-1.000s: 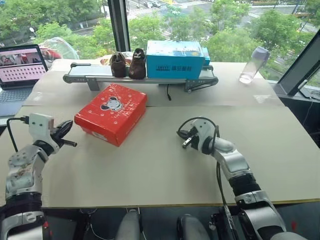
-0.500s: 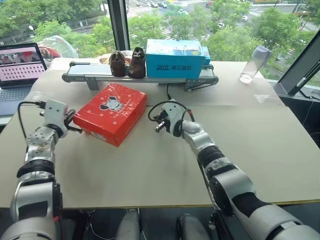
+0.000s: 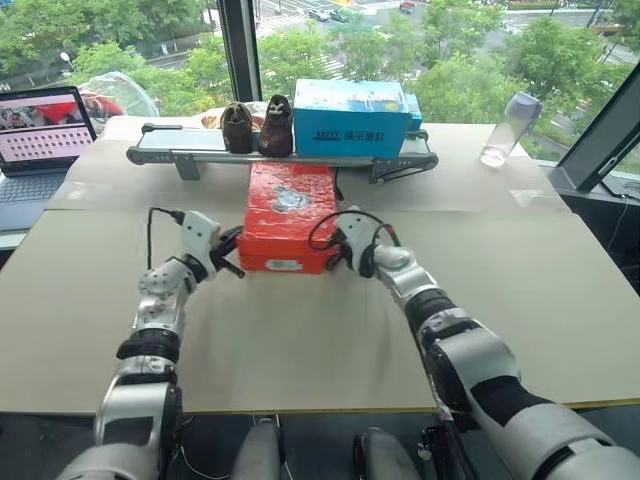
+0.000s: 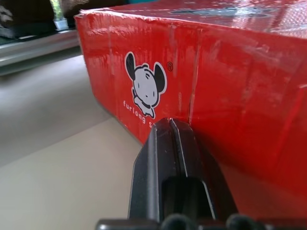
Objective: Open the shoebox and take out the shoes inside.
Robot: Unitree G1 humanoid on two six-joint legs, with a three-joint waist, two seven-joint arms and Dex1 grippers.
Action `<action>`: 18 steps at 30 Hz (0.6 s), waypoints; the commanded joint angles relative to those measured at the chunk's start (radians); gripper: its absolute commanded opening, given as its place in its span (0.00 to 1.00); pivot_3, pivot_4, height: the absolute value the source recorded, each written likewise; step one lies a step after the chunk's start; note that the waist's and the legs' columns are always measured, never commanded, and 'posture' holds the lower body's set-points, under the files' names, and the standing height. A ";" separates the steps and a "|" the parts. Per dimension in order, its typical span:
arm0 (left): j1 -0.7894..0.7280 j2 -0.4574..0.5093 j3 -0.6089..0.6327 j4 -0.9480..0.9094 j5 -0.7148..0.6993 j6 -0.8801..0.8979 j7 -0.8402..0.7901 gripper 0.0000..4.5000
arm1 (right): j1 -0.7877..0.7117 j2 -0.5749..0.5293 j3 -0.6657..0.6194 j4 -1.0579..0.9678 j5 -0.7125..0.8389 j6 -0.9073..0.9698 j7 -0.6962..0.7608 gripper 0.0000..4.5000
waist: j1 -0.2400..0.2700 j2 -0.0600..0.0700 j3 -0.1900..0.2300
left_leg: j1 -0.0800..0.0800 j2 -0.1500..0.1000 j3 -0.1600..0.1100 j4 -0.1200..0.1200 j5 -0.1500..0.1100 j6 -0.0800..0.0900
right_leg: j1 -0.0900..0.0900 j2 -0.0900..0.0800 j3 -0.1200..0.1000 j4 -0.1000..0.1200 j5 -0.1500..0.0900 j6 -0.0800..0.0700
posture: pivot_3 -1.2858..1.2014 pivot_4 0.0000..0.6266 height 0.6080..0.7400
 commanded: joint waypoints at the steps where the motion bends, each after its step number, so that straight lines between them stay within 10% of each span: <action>1: 0.050 -0.047 -0.071 -0.216 -0.021 0.102 -0.017 0.01 | 0.044 -0.017 -0.007 -0.170 0.027 0.024 0.073 0.02 | -0.004 0.000 0.000 | 0.000 0.000 0.000 0.000 0.000 0.000 | 0.000 0.000 0.000 0.000 0.000 0.000 | 0.52 0.24 1.00; 10: 0.338 -0.056 -0.119 -0.735 -0.100 0.455 0.033 0.01 | 0.480 -0.289 0.089 -1.142 0.150 0.624 0.384 0.02 | -0.003 0.001 0.000 | -0.002 0.001 0.000 0.001 -0.001 -0.001 | -0.002 0.000 0.002 0.001 0.000 -0.001 | 0.52 0.24 1.00; 18: 0.558 -0.063 -0.091 -1.104 -0.178 0.713 0.171 0.01 | 0.685 -0.445 0.070 -1.459 0.216 0.877 0.392 0.02 | -0.001 0.001 0.000 | 0.000 0.002 0.000 0.002 -0.005 -0.007 | -0.001 0.000 0.002 -0.001 -0.008 -0.002 | 0.52 0.24 1.00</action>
